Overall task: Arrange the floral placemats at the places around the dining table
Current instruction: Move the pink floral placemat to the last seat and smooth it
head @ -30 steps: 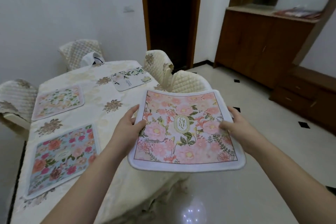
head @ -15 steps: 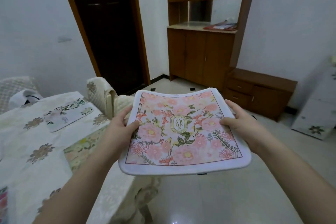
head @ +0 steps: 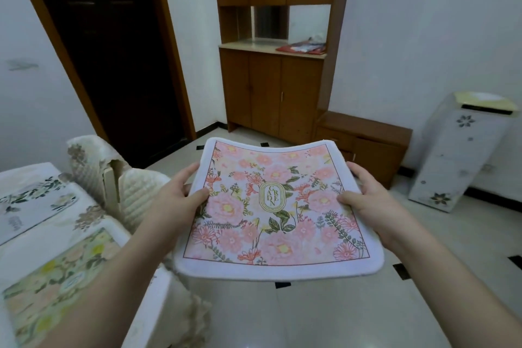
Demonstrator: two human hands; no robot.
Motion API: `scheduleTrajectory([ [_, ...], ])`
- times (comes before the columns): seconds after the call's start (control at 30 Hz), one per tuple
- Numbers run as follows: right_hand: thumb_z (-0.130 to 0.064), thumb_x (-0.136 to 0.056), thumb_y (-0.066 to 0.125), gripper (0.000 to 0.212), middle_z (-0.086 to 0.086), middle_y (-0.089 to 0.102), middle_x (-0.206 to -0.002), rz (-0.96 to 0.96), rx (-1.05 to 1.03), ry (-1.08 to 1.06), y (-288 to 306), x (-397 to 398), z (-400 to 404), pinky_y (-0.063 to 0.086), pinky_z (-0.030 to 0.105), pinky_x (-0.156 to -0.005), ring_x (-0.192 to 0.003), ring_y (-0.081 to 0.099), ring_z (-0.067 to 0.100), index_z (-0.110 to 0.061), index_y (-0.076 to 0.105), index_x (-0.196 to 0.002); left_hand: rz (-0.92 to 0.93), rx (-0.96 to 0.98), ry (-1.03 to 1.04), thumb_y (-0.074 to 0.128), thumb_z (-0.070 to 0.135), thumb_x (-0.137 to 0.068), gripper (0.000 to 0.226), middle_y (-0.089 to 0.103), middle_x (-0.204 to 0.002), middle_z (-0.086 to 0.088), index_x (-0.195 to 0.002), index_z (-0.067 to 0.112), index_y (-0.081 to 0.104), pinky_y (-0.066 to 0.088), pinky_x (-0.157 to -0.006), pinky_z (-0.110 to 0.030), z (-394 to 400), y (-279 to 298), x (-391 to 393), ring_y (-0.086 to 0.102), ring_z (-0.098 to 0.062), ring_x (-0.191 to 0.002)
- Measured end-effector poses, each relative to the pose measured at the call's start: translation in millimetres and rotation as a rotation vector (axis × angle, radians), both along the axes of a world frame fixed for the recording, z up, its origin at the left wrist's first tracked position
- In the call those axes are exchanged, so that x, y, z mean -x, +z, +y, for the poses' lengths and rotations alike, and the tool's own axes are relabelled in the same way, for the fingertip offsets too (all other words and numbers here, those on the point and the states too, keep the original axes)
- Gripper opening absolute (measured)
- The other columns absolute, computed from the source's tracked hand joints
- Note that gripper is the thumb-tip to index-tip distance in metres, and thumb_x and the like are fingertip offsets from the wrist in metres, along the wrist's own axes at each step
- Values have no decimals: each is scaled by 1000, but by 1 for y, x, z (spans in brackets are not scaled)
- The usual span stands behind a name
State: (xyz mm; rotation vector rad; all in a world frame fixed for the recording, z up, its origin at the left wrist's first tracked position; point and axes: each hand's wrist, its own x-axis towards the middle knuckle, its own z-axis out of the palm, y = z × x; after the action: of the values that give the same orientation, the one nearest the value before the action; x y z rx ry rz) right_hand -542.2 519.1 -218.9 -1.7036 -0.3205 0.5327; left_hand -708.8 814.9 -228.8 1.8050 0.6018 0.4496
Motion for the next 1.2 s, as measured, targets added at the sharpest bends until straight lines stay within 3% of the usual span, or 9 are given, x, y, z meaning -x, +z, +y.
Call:
scheduleTrajectory([
  [0.1, 1, -96, 54, 68, -1, 67, -104, -15, 17, 6, -3, -26, 27, 56, 32, -46, -68, 75, 26, -45, 34, -142, -14, 30, -17, 59, 20, -99, 54, 77, -89, 13, -137, 56, 44, 59, -48, -32, 22, -10, -25, 77, -20, -70],
  [0.3, 4, -95, 52, 59, -10, 76, -78, 13, 41, 40, -13, -78, 81, 56, 33, -45, -65, 75, 29, -46, 43, -125, -12, 148, -11, 57, 15, -100, 55, 78, -93, 7, -132, 57, 44, 60, -51, -42, 79, -16, -67, 76, -31, -72],
  [0.4, 5, -94, 54, 61, -11, 75, -79, 22, 38, 46, -21, -104, 104, 58, 37, -48, -69, 75, 30, -54, 48, -106, 10, 122, -9, 56, 13, -100, 55, 78, -95, 6, -132, 56, 44, 62, -64, -53, 104, -15, -93, 76, -32, -74],
  [0.53, 5, -94, 54, 67, -11, 75, -82, 15, 22, 45, -29, -142, 128, 58, 39, -49, -71, 75, 32, -62, 49, -95, 15, 126, -19, 54, 12, -100, 56, 79, -95, 5, -141, 48, 41, 62, -58, -47, 128, -16, -131, 76, -32, -74],
  [0.67, 4, -94, 53, 62, -13, 76, -87, 24, 2, 47, -38, -190, 148, 59, 41, -51, -74, 75, 33, -56, 49, -110, 16, 128, -4, 54, 11, -100, 56, 79, -94, 7, -141, 47, 42, 61, -51, -39, 145, -22, -176, 77, -29, -74],
  [0.77, 3, -94, 55, 65, -14, 75, -89, 41, -30, 36, -45, -234, 160, 59, 39, -52, -76, 76, 33, -49, 40, -130, 25, 124, 21, 55, 11, -100, 54, 79, -94, 8, -137, 50, 44, 62, -61, -46, 156, -31, -216, 77, -29, -75],
  [0.87, 3, -93, 55, 69, -12, 75, -94, 39, -44, 37, -51, -282, 167, 59, 40, -53, -78, 76, 33, -44, 38, -140, 40, 109, 51, 57, 14, -99, 54, 79, -95, 7, -136, 51, 44, 61, -63, -44, 161, -39, -262, 77, -29, -74],
  [1.1, 1, -92, 58, 72, -5, 76, -101, 47, -31, 105, -44, -391, 185, 59, 60, -67, -80, 74, 40, -48, 35, -140, 23, 134, 115, 59, 14, -99, 53, 78, -94, -2, -135, 49, 44, 61, -68, -54, 167, -33, -353, 76, -32, -77],
  [1.2, 3, -92, 58, 70, -3, 76, -101, 89, -67, 143, -45, -424, 208, 61, 55, -62, -80, 75, 38, -49, 39, -135, 20, 112, 171, 58, 16, -98, 52, 79, -94, -1, -133, 53, 45, 61, -69, -57, 177, -30, -370, 77, -31, -77],
])
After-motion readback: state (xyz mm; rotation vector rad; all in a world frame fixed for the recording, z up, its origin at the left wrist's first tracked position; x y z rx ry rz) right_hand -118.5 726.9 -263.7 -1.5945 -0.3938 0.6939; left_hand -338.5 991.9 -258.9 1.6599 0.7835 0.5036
